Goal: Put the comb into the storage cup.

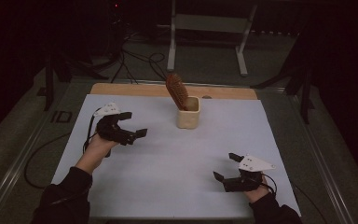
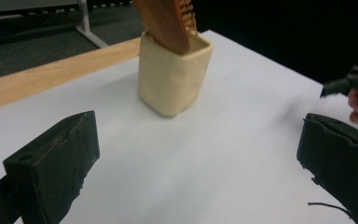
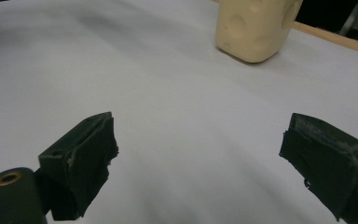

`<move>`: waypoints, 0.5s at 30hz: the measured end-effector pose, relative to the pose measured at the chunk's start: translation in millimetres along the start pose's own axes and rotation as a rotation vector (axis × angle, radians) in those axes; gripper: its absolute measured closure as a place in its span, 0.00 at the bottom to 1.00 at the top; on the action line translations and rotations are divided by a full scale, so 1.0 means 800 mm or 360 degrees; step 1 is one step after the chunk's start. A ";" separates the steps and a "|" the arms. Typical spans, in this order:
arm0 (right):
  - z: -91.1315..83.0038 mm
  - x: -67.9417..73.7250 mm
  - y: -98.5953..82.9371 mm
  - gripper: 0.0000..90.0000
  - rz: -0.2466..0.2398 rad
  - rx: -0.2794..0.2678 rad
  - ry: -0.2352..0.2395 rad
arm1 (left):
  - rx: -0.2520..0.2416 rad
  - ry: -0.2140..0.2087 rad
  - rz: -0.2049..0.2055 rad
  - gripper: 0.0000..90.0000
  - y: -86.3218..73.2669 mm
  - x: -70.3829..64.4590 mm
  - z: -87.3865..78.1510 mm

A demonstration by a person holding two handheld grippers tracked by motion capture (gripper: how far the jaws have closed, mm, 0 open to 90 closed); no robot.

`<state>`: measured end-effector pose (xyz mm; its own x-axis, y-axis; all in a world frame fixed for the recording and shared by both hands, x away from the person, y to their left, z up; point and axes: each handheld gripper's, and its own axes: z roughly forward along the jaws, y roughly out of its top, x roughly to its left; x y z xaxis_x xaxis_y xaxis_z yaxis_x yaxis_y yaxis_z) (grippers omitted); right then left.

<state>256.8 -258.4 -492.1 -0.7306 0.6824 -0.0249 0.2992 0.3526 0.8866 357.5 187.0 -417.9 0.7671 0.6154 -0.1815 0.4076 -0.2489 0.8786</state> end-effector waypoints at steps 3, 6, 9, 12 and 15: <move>0.001 0.000 0.000 0.10 0.0002 0.0006 0.0004 | 0.0016 0.0023 0.0029 0.00 -0.014 -0.003 -0.010; 0.001 0.000 0.000 0.09 -0.0008 0.0004 0.0005 | 0.0013 0.0033 0.0019 0.00 -0.025 -0.004 -0.019; 0.001 0.000 0.000 0.09 0.0002 0.0004 0.0009 | 0.0012 0.0040 0.0023 0.00 -0.039 -0.008 -0.029; 0.001 0.000 0.001 0.09 0.0002 0.0001 0.0010 | 0.0031 0.0061 0.0040 0.00 -0.054 -0.012 -0.038; 0.002 0.000 0.001 0.10 -0.0007 0.0007 0.0011 | 0.0043 0.0076 0.0039 0.00 -0.069 -0.014 -0.048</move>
<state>258.1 -257.4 -492.2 -0.7360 0.6765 -0.0256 0.2985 0.3583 0.8846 307.0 222.4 -447.2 0.7529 0.6435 -0.1382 0.4025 -0.2841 0.8702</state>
